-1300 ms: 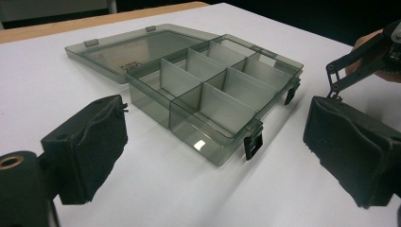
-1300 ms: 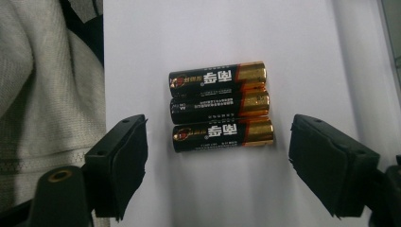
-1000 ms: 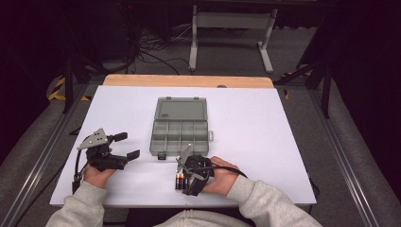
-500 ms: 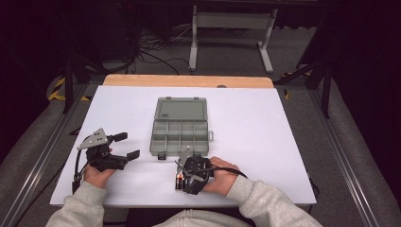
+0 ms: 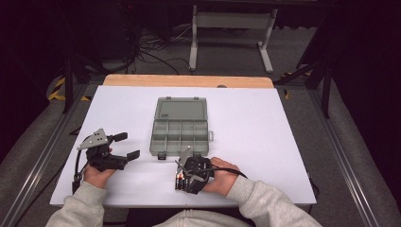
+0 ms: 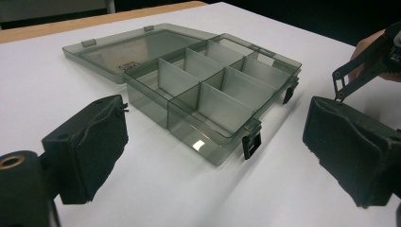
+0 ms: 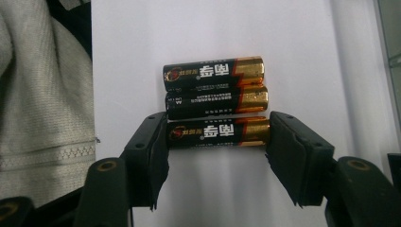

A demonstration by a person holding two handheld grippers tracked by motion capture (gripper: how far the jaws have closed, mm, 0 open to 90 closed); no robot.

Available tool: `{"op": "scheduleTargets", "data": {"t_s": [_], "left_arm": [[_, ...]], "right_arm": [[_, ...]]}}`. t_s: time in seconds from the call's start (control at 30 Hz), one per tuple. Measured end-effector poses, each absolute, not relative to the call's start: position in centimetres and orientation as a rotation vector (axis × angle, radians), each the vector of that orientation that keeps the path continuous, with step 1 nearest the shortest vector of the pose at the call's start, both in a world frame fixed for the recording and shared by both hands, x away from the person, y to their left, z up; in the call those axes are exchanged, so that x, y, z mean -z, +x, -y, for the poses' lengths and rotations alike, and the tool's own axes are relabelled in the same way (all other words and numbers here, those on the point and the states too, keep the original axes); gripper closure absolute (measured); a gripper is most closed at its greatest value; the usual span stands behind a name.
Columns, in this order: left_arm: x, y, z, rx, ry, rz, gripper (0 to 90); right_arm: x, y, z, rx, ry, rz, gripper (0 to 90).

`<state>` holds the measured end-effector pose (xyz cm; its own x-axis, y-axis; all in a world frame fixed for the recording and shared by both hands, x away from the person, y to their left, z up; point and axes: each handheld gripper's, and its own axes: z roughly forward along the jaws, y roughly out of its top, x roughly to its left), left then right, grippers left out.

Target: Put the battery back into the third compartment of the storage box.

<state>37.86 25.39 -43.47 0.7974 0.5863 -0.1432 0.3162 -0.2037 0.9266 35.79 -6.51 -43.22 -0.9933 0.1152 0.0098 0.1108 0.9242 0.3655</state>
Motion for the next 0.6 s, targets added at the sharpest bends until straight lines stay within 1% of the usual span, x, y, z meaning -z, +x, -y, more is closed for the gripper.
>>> {"op": "scheduleTargets", "data": {"t_s": [0.17,0.37,0.6], "left_arm": [[43.5,37.8,-25.4,-0.284,1.807,-0.697,7.8],[43.4,37.8,-25.4,-0.290,1.811,-0.694,7.9],[43.5,37.8,-25.4,-0.290,1.806,-0.696,7.8]], "right_arm": [[42.8,35.9,6.7,-0.588,0.188,-3.068,40.6],[41.3,36.1,6.9,-0.622,0.183,-3.043,40.6],[40.3,36.6,7.1,-0.642,0.188,-3.038,40.7]]}}
